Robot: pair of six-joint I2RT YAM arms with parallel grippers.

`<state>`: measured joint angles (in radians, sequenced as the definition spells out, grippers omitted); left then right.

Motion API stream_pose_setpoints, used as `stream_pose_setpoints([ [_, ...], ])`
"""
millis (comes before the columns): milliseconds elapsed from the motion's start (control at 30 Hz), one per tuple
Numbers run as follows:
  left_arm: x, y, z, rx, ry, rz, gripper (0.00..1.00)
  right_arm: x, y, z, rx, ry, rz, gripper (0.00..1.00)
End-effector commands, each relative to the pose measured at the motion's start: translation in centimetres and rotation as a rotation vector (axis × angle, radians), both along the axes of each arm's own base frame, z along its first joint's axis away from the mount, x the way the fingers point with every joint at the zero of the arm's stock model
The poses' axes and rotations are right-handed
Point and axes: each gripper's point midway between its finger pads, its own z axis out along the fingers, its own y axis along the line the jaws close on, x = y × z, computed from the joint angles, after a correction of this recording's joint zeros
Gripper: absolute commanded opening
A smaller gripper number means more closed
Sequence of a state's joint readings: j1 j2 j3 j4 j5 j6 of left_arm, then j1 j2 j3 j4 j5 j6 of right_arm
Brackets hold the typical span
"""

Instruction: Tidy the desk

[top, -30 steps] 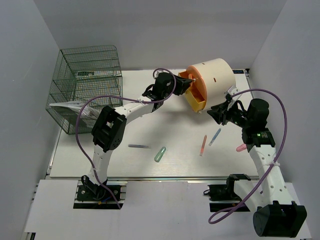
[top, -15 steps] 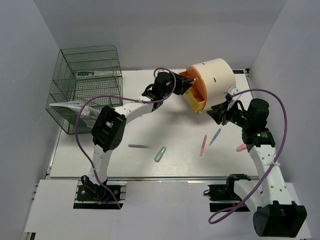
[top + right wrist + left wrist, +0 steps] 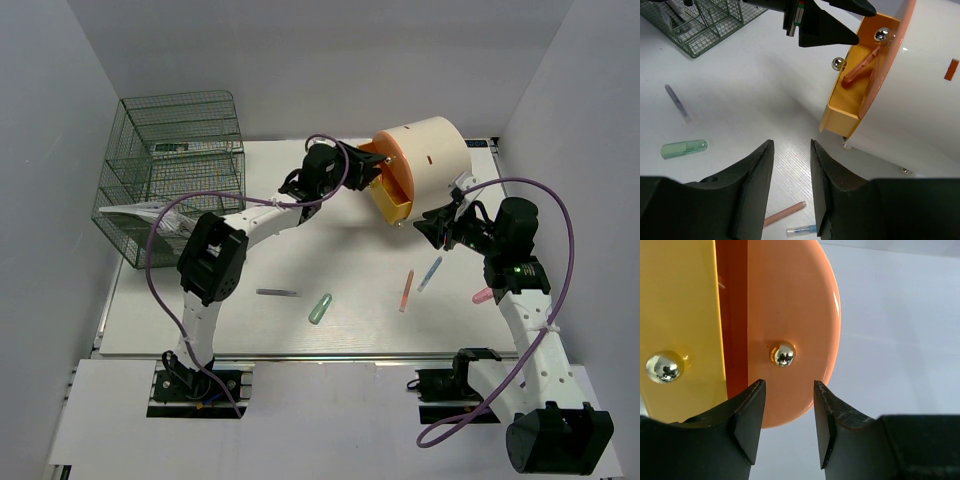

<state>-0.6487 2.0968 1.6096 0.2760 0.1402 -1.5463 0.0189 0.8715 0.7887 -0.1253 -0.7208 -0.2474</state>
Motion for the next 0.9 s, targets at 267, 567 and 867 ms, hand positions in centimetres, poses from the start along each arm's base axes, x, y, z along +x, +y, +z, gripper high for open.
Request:
stream_pose_setpoints([
  [267,-4.9,1.4,7.0,0.013,-0.257,-0.18,0.2,-2.3,1.6,-0.3,-0.054,-0.085,0.2,0.5],
  [567,-14.4,11.9,2.8,0.692,-0.572,-0.389,0.38,-11.7,5.2,-3.7,-0.084,-0.303,0.738,0.74],
  [867,-20.1,26.4,0.5,1.195,-0.681,-0.148,0.92,-12.0,10.2,-11.6,-0.386,-0.205,0.973,0.75],
])
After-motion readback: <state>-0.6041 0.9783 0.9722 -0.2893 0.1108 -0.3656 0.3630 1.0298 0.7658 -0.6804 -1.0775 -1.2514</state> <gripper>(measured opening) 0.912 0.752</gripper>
